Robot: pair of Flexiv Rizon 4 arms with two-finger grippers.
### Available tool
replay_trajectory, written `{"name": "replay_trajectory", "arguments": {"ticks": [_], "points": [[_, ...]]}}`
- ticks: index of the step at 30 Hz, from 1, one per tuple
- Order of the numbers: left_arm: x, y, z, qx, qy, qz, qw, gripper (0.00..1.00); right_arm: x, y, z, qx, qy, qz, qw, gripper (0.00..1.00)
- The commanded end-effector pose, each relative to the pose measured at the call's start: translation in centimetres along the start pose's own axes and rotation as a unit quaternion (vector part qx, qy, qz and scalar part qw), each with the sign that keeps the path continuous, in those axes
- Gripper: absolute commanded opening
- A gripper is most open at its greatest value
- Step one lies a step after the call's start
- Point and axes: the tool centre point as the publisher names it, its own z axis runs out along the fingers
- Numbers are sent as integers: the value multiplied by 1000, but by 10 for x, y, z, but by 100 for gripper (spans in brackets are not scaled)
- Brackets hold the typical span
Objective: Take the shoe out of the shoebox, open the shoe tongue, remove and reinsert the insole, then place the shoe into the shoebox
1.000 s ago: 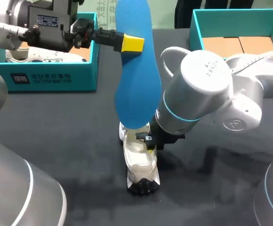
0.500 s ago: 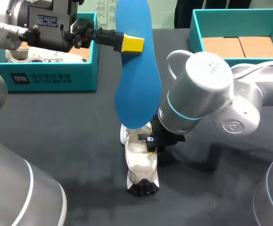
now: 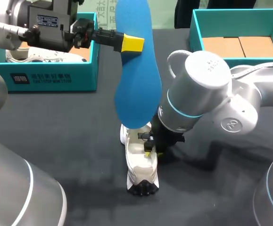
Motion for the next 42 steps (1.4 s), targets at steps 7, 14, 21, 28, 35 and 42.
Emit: {"name": "replay_trajectory", "arguments": {"ticks": [7,14,21,28,35,42], "points": [[0,0,1,-1,-1,0,1000,0,-7,-3,-50,-4,28,9,1000,100],[0,0,1,-1,-1,0,1000,0,-19,-3,-94,-42,94,-29,994,100],[0,0,1,-1,-1,0,1000,0,-21,-3,-104,-39,85,-52,994,100],[0,0,1,-1,-1,0,1000,0,-21,-3,-104,-39,85,-52,994,100],[-1,-1,0,1,-6,69,998,0,-26,8,-135,-56,164,-38,984,100],[-6,-1,-11,21,-13,207,978,0,-33,13,-152,-65,215,-32,974,100]]}}
